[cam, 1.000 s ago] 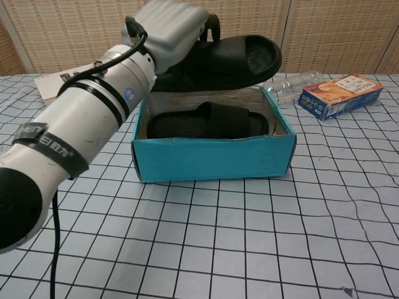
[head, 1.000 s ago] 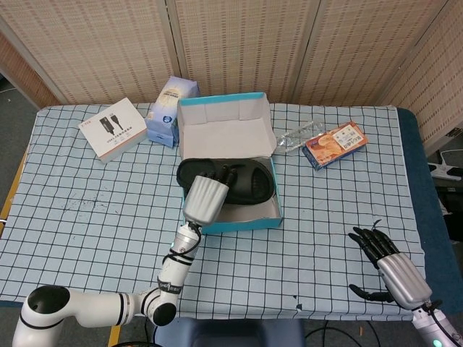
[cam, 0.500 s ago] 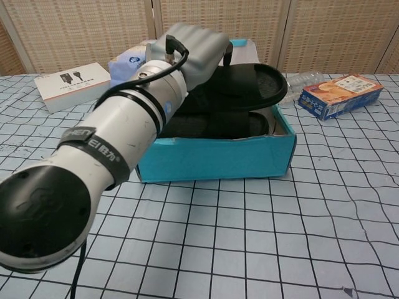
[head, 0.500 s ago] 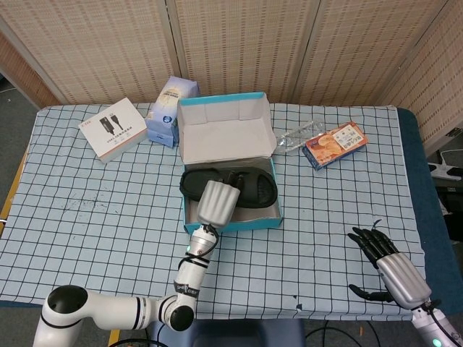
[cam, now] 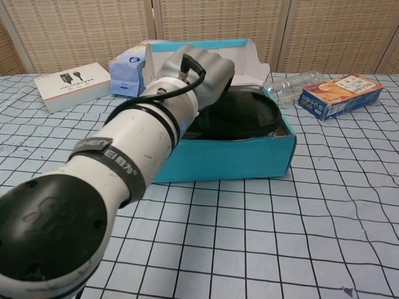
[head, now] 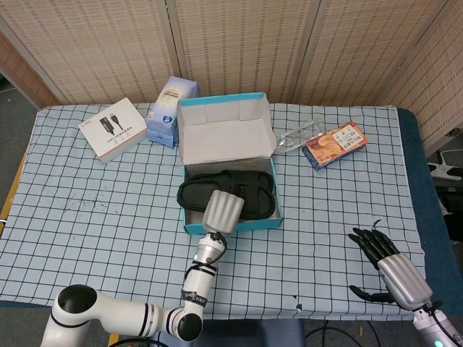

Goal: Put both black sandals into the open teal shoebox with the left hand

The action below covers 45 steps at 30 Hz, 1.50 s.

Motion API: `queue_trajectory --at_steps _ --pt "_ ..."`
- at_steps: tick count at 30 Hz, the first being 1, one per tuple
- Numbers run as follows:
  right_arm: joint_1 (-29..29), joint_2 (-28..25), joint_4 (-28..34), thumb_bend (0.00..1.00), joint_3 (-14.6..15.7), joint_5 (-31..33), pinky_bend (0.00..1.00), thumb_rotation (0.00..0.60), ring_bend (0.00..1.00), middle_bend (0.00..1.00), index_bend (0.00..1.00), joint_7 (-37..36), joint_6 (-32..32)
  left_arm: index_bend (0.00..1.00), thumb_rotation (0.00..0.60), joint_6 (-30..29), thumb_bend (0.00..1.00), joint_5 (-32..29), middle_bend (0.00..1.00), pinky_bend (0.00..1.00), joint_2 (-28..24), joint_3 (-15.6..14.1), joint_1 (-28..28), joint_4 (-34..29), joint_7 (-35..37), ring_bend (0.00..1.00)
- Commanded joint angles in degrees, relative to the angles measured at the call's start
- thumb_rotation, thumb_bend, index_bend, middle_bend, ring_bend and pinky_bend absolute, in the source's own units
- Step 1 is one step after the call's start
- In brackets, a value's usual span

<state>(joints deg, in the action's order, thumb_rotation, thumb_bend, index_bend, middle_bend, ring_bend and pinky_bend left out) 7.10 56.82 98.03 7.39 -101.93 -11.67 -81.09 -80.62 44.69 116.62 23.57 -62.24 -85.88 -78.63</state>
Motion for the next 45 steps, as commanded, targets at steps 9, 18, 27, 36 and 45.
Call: queue_trajectory --at_steps 9,18,27,36,45 --pt "-0.39 -0.24 -0.29 0.15 -0.01 -0.2 0.0 0.47 0.0 0.0 0.0 -0.58 -1.26 0.43 0.6 0.89 0.46 -2.14 0.62 0.74 1.42 0.02 -0.94 5.33 0.66 0.61" --pt "-0.4 -0.05 -0.2 0.15 -0.13 0.15 0.0 0.47 0.0 0.0 0.0 -0.21 -1.18 0.43 0.6 0.69 0.46 -2.31 0.64 0.76 1.76 -1.7 -1.14 3.95 -0.08 0.63" --pt "-0.61 0.04 -0.35 0.15 -0.33 0.48 0.0 0.471 0.0 0.0 0.0 -0.32 -1.61 0.41 0.6 4.16 0.46 -4.04 0.67 0.79 3.13 -1.79 -1.1 9.15 2.91 0.66" --pt "-0.47 0.3 -0.46 0.15 -0.5 0.79 0.0 0.469 0.0 0.0 0.0 -0.2 -1.32 0.45 0.6 6.34 0.45 -5.12 0.72 0.85 3.15 -1.35 -0.7 8.64 5.73 0.71" --pt "-0.56 0.28 -0.65 0.15 -0.57 0.78 0.0 0.47 0.0 0.0 0.0 -0.54 -1.68 0.28 0.6 10.24 0.44 -5.74 0.71 0.83 1.64 -1.42 -0.61 6.2 8.94 0.71"
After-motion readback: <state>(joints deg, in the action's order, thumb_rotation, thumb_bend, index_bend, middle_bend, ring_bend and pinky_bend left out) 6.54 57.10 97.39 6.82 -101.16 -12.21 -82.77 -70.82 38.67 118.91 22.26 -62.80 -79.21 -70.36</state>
